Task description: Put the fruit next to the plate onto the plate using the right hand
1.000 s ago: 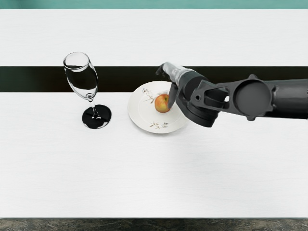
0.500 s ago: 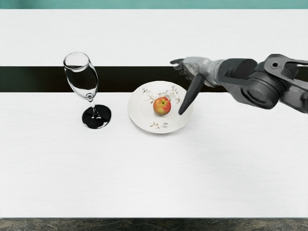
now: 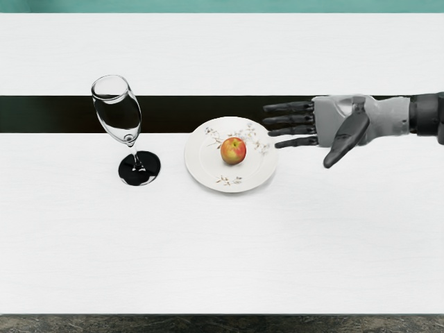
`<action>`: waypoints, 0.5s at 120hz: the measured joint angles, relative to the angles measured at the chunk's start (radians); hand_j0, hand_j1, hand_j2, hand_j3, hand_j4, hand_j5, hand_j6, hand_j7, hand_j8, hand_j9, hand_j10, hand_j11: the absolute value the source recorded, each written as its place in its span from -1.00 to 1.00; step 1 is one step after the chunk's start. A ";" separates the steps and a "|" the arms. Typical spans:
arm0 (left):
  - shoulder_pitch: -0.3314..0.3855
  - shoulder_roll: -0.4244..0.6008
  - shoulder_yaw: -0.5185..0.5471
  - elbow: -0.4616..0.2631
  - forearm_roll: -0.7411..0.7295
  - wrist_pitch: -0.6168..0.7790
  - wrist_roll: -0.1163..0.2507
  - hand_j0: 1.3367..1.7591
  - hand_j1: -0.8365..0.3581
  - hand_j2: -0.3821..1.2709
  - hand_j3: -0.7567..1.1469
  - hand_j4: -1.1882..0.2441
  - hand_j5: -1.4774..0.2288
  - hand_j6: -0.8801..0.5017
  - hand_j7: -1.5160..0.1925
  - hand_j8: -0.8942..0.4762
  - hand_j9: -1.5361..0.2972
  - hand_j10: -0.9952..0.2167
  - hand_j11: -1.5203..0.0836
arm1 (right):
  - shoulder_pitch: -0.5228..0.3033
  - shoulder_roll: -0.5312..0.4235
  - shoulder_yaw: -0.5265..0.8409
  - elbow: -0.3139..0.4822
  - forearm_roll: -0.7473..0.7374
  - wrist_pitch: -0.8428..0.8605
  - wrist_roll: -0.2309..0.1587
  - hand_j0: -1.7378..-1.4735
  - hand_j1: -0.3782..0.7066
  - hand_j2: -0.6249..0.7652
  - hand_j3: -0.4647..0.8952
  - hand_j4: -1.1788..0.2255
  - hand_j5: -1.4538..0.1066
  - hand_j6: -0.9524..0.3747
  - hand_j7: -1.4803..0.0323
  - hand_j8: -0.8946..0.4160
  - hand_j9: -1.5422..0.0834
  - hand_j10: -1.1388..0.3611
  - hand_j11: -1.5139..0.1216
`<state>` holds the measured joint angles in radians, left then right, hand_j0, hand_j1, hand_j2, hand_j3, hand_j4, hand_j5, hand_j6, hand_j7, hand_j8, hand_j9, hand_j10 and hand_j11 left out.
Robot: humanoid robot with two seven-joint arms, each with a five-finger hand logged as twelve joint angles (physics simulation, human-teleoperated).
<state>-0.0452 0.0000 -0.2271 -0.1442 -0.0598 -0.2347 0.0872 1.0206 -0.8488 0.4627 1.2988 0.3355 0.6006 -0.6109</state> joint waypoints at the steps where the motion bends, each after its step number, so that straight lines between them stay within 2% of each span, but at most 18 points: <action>1: 0.000 0.000 0.000 0.000 0.000 0.000 0.000 0.52 0.98 -0.54 -0.21 0.66 0.73 0.27 0.77 0.30 0.68 0.64 0.90 | -0.002 -0.003 0.000 -0.005 0.006 0.001 0.000 -0.40 -0.94 -0.10 -0.32 0.68 0.86 0.43 0.95 0.36 0.89 0.52 0.85; 20: -0.006 0.000 0.000 0.000 0.000 0.000 0.000 0.52 0.98 -0.54 -0.21 0.66 0.73 0.27 0.77 0.31 0.68 0.64 0.90 | -0.036 -0.063 -0.005 -0.049 0.073 0.009 0.000 -0.40 -0.94 -0.10 -0.32 0.68 0.86 0.44 0.96 0.37 0.90 0.52 0.85; 42: -0.010 0.000 0.000 0.001 0.000 0.000 0.000 0.52 0.98 -0.54 -0.21 0.66 0.73 0.27 0.77 0.31 0.68 0.64 0.90 | -0.079 -0.159 -0.008 -0.059 0.100 0.011 0.000 -0.40 -0.95 -0.10 -0.32 0.68 0.86 0.44 0.96 0.37 0.90 0.52 0.85; 60: -0.010 0.000 0.000 0.001 0.000 0.000 0.000 0.52 0.98 -0.54 -0.21 0.66 0.73 0.27 0.77 0.31 0.68 0.64 0.90 | -0.091 -0.194 -0.009 -0.060 0.105 0.011 0.000 -0.40 -0.95 -0.10 -0.32 0.68 0.86 0.44 0.96 0.37 0.90 0.52 0.85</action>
